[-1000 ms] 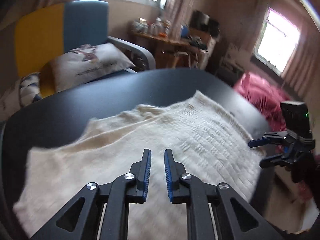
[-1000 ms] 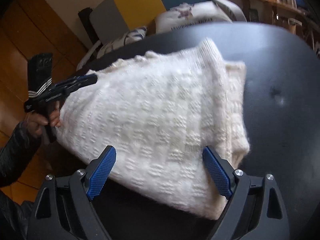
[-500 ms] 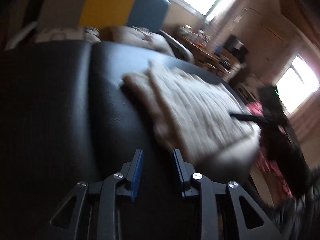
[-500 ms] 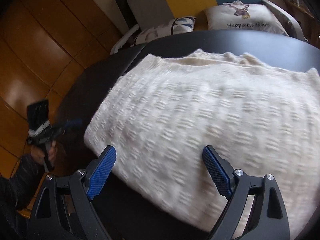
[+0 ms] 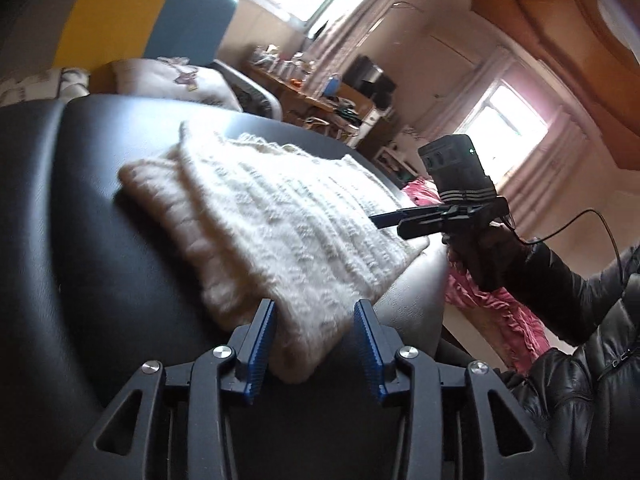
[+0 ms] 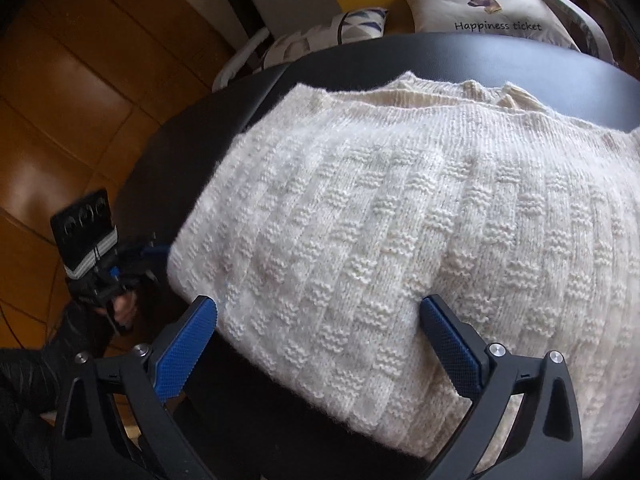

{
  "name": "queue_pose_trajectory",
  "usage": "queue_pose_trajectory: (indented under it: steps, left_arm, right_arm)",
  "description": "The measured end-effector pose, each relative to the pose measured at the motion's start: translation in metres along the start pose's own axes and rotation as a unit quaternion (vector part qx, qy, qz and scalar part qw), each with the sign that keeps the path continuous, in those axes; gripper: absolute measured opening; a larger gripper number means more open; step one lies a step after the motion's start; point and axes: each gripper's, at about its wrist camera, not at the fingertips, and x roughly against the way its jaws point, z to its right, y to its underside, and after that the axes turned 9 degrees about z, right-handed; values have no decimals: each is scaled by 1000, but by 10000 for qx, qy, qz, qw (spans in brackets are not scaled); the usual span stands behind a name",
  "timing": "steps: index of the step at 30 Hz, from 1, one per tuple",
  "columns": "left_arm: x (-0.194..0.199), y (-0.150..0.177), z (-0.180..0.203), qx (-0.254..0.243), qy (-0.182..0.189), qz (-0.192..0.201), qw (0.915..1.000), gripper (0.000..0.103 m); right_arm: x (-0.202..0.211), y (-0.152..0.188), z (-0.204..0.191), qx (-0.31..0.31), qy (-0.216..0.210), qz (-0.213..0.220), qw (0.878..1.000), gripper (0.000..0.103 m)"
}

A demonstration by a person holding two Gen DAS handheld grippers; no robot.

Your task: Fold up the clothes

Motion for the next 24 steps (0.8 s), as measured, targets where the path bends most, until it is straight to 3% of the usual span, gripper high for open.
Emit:
queue_pose_trajectory:
  steps: [6, 9, 12, 18, 24]
  left_arm:
    - [-16, 7, -15, 293, 314, -355, 9984, 40]
    - [-15, 7, -14, 372, 591, -321, 9970, 40]
    - [-23, 2, -6, 273, 751, -425, 9959, 41]
    - [-49, 3, -2, 253, 688, -778, 9943, 40]
    - [-41, 8, 3, 255, 712, -919, 9929, 33]
  right_arm:
    - [13, -19, -31, 355, -274, 240, 9987, 103]
    - [4, -31, -50, 657, -459, 176, 9966, 103]
    - [-14, -43, -51, 573, -391, 154, 9975, 103]
    - [-45, -67, -40, 128, -481, 253, 9984, 103]
    - [-65, -66, -36, 158, -433, 112, 9989, 103]
